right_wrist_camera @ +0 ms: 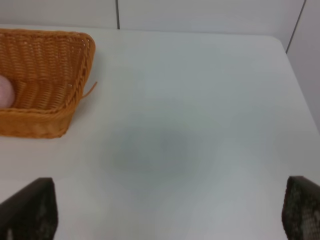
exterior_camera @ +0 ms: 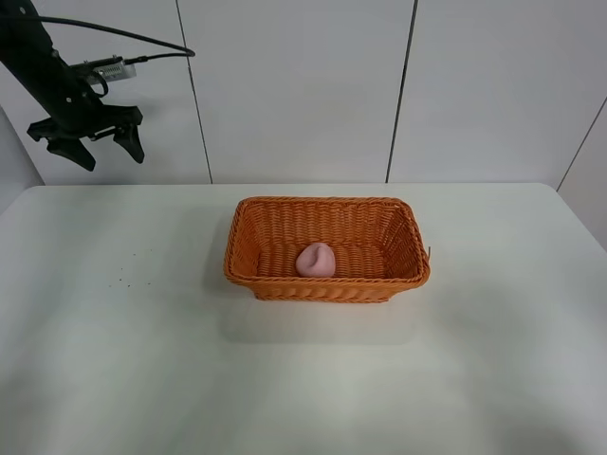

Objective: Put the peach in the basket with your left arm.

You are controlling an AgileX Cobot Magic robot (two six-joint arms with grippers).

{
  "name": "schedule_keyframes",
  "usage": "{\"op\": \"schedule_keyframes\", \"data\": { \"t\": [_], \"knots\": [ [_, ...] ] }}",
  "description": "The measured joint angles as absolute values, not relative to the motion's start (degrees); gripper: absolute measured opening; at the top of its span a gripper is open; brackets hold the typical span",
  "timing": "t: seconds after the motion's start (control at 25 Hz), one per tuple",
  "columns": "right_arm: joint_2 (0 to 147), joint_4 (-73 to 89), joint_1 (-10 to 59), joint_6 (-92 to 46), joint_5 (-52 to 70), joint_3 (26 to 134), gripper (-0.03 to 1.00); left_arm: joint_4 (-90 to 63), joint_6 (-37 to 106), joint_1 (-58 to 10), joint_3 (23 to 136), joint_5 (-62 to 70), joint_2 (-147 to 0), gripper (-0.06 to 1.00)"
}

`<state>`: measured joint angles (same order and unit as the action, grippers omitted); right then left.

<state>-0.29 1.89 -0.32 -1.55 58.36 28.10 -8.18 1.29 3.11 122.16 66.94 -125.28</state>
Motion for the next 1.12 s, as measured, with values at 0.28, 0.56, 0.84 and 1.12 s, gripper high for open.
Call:
{"op": "schedule_keyframes", "data": {
  "t": [0.28,0.56,0.84,1.12],
  "knots": [
    [-0.3,1.9,-0.3,-1.5,58.4,28.1,0.69,-5.9,1.3,1.0,112.7,66.9,-114.7,0.82],
    [-0.3,1.9,-0.3,-1.5,58.4,28.1,0.69,-5.6,1.6,0.8,89.1,66.9,-93.1,0.82],
    [-0.3,1.9,-0.3,-1.5,58.4,28.1,0.69,-1.5,2.3,0.8,60.4,66.9,-64.2,0.82],
    [-0.3,1.9,-0.3,-1.5,58.4,28.1,0.69,0.0,2.3,0.7,37.6,64.7,-39.7,0.82]
  ]
}}
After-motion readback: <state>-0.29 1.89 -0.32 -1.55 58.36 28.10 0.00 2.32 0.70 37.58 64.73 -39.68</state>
